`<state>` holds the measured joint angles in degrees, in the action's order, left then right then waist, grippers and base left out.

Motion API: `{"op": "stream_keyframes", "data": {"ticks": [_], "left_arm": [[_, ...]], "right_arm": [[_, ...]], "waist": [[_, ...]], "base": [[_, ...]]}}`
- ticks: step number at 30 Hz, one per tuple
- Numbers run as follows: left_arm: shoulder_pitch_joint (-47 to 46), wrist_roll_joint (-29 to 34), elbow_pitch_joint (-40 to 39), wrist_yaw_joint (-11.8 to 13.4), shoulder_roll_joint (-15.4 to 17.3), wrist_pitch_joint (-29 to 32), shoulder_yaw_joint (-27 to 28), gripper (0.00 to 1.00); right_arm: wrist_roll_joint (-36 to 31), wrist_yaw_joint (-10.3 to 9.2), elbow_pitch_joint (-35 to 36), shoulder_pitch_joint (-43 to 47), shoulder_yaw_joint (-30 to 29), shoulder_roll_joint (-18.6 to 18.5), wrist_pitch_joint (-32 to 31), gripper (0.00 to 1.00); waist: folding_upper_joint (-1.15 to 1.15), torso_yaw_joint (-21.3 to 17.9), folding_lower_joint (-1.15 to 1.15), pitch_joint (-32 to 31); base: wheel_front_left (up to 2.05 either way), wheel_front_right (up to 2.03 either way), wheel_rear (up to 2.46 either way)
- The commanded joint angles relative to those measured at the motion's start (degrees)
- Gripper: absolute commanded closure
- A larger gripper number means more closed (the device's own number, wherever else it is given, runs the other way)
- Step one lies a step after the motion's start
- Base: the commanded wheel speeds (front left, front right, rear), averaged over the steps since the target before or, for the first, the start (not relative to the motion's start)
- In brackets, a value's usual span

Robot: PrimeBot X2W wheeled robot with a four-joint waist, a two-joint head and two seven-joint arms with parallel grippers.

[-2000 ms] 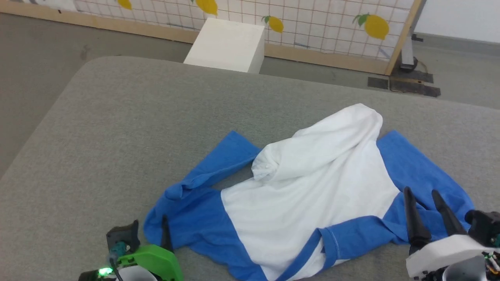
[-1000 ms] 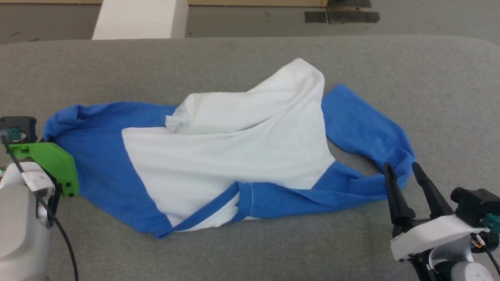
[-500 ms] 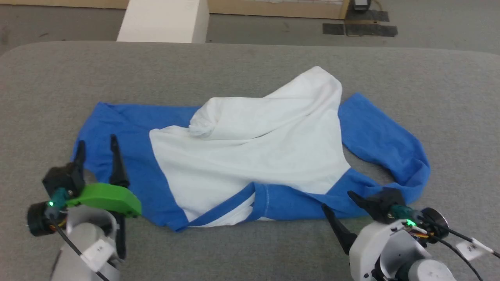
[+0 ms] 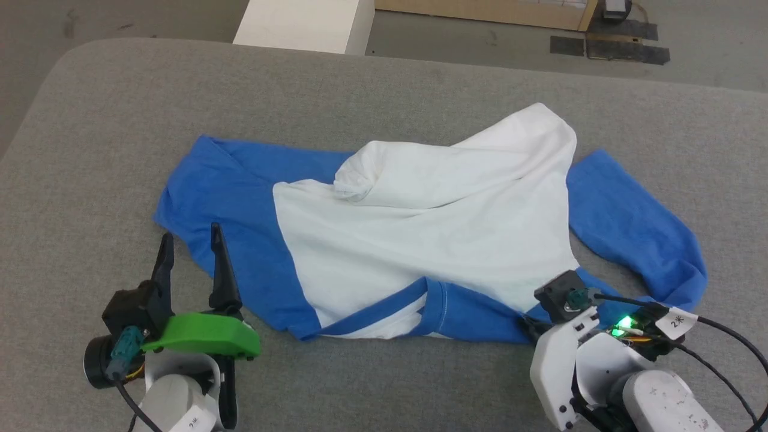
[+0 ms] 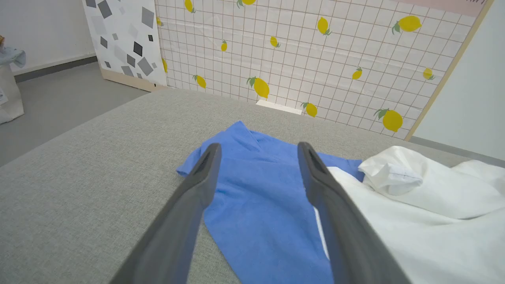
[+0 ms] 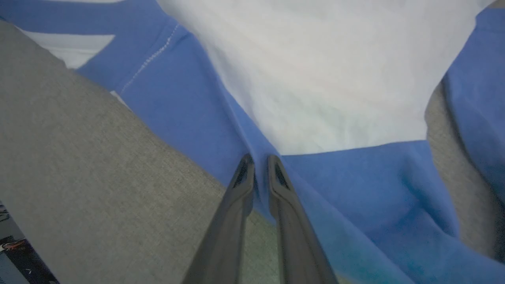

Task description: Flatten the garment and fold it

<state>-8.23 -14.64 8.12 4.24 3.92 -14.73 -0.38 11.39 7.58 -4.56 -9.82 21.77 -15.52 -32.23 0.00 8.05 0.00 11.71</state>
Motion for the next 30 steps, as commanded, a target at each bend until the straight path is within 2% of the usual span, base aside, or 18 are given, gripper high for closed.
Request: {"op": "stream_keyframes", "data": {"ticks": [1,7,10,13,14,15,19,24,30], "left_arm": [[0.9,0.8,0.1,-0.2,-0.3,-0.3,0.5,0.00],[2.3,1.2,1.0,-0.5,-0.6,-0.3,2.0,0.00],[2.8,1.3,1.5,-0.8,-0.7,-0.3,2.9,0.00],[3.1,1.4,1.9,-1.2,-0.7,-0.3,3.2,0.00],[3.3,1.5,2.3,-1.4,-0.7,-0.3,3.2,0.00],[3.4,1.5,2.7,-1.6,-0.8,-0.3,3.2,0.00],[3.9,1.6,5.4,-1.8,-0.7,-0.3,2.7,0.00],[5.3,1.4,7.9,-2.0,-0.4,3.6,1.7,0.00],[6.5,-0.3,8.7,-1.6,-0.5,11.1,0.7,0.00]], "right_arm": [[0.8,-0.09,0.5,0.6,-0.3,-0.3,-0.6,1.00],[5.1,-0.09,6.0,6.4,-1.7,-1.9,-5.9,1.00],[6.2,-0.09,10.0,10.8,-4.7,-3.4,-10.3,1.00],[6.3,-0.09,13.1,15.4,-9.6,-3.0,-13.3,1.00],[6.2,-0.09,14.3,16.9,-11.3,-2.3,-13.5,0.56],[6.2,-0.09,15.0,18.0,-12.7,-1.4,-13.3,0.00],[6.4,-0.09,17.1,22.1,-17.9,3.6,-10.7,0.00],[6.5,-0.09,19.3,25.9,-22.9,9.6,-2.7,0.00],[5.0,-0.09,19.4,27.2,-29.6,12.4,7.3,0.00]], "waist": [[0.00,-0.2,0.00,-0.5],[0.00,-1.4,0.00,-2.5],[0.00,-2.2,0.00,-3.3],[0.00,-2.8,0.00,-3.9],[0.00,-2.9,0.00,-4.1],[0.00,-3.0,0.00,-4.2],[0.00,-3.1,0.00,-4.9],[0.00,-3.4,0.00,-5.6],[0.00,-4.4,0.00,-6.0]], "base": [[0.00,0.00,0.00],[0.00,0.00,0.00],[0.00,0.00,0.00],[0.00,0.00,0.00],[0.00,0.00,0.00],[0.00,0.00,0.00],[0.00,0.00,0.00],[0.00,0.00,0.00],[0.00,0.00,0.00]]}}
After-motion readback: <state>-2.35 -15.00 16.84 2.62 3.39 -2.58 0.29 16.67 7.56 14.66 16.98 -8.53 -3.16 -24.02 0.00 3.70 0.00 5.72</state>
